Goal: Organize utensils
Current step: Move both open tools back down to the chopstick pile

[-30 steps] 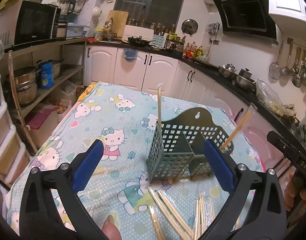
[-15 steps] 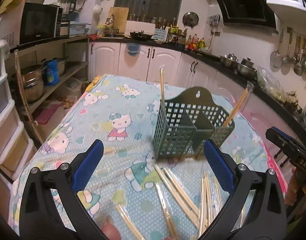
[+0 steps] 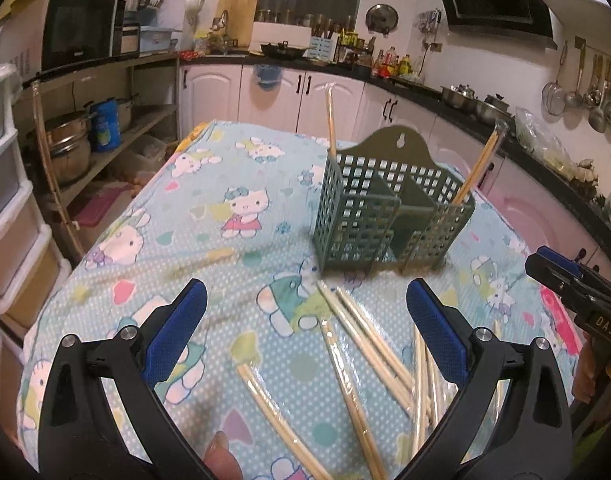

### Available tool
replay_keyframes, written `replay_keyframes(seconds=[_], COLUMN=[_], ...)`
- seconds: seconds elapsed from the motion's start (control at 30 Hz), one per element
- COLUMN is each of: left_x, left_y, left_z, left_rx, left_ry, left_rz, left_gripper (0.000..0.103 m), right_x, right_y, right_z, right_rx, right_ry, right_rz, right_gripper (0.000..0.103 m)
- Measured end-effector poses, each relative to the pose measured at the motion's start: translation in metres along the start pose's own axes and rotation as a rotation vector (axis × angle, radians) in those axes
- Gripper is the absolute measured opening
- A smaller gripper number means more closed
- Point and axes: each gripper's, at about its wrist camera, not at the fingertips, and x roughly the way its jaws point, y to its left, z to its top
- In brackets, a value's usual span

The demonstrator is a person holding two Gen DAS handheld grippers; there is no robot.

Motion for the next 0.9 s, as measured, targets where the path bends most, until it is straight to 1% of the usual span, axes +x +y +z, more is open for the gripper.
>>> replay_keyframes(seconds=[0.17, 0.37, 0.57, 0.77, 0.87, 0.9], left_x=[0.005, 0.015, 0.03, 0.047, 0.053, 0.054], left_y=[0.0, -0.002, -0.004, -0.005, -0.005, -0.006], left_z=[-0.011, -0.022, -0.035, -0.046, -0.051, -0.052], left_rx=[0.011, 0.016, 0.016, 0.019, 0.02, 0.022], left_ry=[0.04, 0.1, 0.176, 0.256, 0.277, 0.281], left_rz=[0.013, 0.01, -0.029, -0.037, -0.051, -0.056], left_gripper=[0.092, 0.092, 0.091, 0.091, 0.091, 0.09], right_x=[0.004, 0.01, 0.017, 0.029, 0.035, 0.038], right_y=[0.002, 0.004, 0.001, -0.002, -0.002, -0.002], right_z=[-0.009, -0.017, -0.026, -0.036, -0.04, -0.042], right_rx=[0.002, 0.001, 0.009, 0.017, 0.015, 0.014], right_ry=[0.029, 0.063, 0.106, 0.159, 0.184, 0.194], right_rz=[0.002, 0.002, 0.008, 0.015, 0.016, 0.018], right_gripper=[0.062, 0.062, 0.062, 0.061, 0.061, 0.06])
